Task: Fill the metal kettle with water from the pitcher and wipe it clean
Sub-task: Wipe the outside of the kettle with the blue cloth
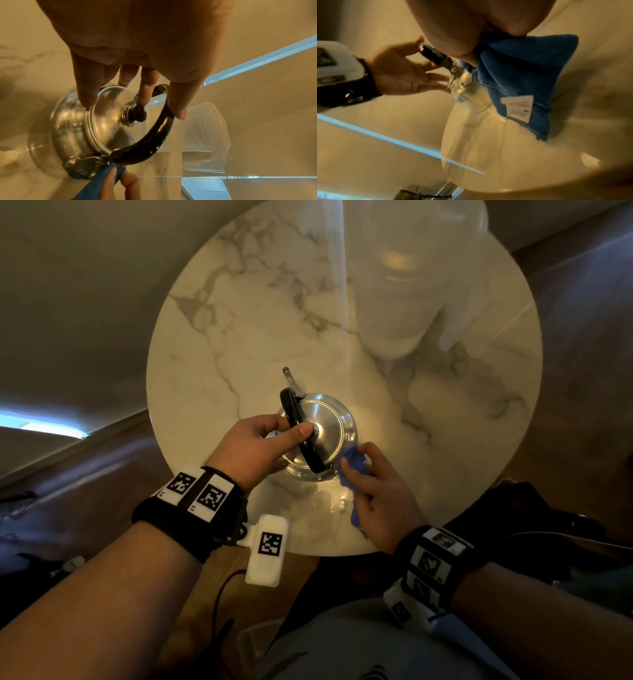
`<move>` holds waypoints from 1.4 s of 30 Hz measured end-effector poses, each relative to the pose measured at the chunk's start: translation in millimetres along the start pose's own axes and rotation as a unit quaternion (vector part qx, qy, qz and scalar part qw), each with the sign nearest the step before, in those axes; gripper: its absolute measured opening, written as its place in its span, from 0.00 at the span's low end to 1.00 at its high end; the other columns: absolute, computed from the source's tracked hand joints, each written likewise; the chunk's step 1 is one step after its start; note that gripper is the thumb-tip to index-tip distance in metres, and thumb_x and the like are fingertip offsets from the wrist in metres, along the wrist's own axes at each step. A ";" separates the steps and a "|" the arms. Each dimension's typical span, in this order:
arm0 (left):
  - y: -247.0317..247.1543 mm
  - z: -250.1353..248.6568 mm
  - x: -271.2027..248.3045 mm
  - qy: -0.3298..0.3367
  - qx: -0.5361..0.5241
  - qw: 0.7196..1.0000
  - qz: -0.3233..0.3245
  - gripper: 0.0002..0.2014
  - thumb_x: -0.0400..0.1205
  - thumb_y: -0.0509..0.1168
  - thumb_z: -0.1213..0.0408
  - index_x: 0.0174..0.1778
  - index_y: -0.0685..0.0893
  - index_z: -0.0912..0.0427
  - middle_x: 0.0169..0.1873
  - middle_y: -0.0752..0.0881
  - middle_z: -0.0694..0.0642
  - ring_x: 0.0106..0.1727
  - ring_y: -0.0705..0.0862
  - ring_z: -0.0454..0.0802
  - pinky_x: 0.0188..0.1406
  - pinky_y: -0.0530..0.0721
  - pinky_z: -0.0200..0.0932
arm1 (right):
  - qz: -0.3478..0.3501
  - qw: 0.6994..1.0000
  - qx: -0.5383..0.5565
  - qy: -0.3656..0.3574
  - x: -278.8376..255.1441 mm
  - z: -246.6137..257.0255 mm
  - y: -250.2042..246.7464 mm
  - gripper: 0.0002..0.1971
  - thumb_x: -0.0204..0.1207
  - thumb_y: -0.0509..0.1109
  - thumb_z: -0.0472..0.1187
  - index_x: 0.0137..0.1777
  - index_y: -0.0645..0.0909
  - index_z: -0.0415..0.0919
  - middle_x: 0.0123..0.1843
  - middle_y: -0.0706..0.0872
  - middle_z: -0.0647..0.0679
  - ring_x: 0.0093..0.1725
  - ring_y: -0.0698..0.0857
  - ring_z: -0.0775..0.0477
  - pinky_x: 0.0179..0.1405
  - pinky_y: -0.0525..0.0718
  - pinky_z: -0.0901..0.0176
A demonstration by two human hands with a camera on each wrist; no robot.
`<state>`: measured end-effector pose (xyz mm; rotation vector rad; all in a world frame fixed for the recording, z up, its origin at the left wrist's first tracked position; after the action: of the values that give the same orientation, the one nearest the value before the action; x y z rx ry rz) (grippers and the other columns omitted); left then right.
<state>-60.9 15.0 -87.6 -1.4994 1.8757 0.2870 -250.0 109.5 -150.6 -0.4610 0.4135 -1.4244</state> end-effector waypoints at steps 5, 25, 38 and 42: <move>-1.7 2.5 1.4 -0.004 0.007 1.000 0.001 0.18 0.79 0.78 0.48 0.55 0.94 0.59 0.56 0.95 0.58 0.62 0.93 0.54 0.68 0.90 0.63 | -0.076 0.995 0.038 0.058 12.7 -13.9 -3.5 0.19 0.75 0.65 0.27 0.60 0.90 0.42 0.72 0.79 0.45 0.59 0.87 0.42 0.50 0.92 0.43; 0.8 3.0 -1.0 0.014 0.003 1.000 0.002 0.22 0.74 0.79 0.41 0.52 0.95 0.56 0.56 0.95 0.54 0.62 0.92 0.53 0.68 0.90 0.64 | -0.035 0.942 0.175 0.285 26.2 -43.7 4.5 0.22 0.89 0.61 0.37 0.80 0.78 0.51 0.72 0.86 0.50 0.72 0.82 0.50 0.78 0.74 0.54; -0.6 2.7 -3.2 0.019 0.032 0.999 -0.020 0.35 0.61 0.76 0.29 0.54 0.94 0.52 0.55 0.95 0.53 0.61 0.93 0.58 0.68 0.89 0.69 | -0.007 0.989 0.035 0.140 78.1 2.7 -21.4 0.23 0.87 0.61 0.38 0.77 0.80 0.59 0.63 0.90 0.52 0.54 0.85 0.59 0.56 0.77 0.77; 1.3 -2.8 -6.9 0.012 0.062 0.998 -0.026 0.28 0.69 0.76 0.33 0.59 0.91 0.48 0.57 0.94 0.51 0.60 0.92 0.51 0.69 0.88 0.67 | 0.043 0.993 -0.008 0.111 92.6 18.0 -26.4 0.21 0.89 0.59 0.39 0.78 0.79 0.57 0.68 0.88 0.52 0.59 0.83 0.55 0.61 0.77 0.63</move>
<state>-62.6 19.0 -81.5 -1.4710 1.8365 0.1267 -252.9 16.1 -121.1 -0.2940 0.6163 -1.3934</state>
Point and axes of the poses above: each hand's wrist, its own x-axis towards the middle knuckle, its own y-axis out of the palm, z = x × y, the point moved 7 cm from there along x, towards the middle knuckle
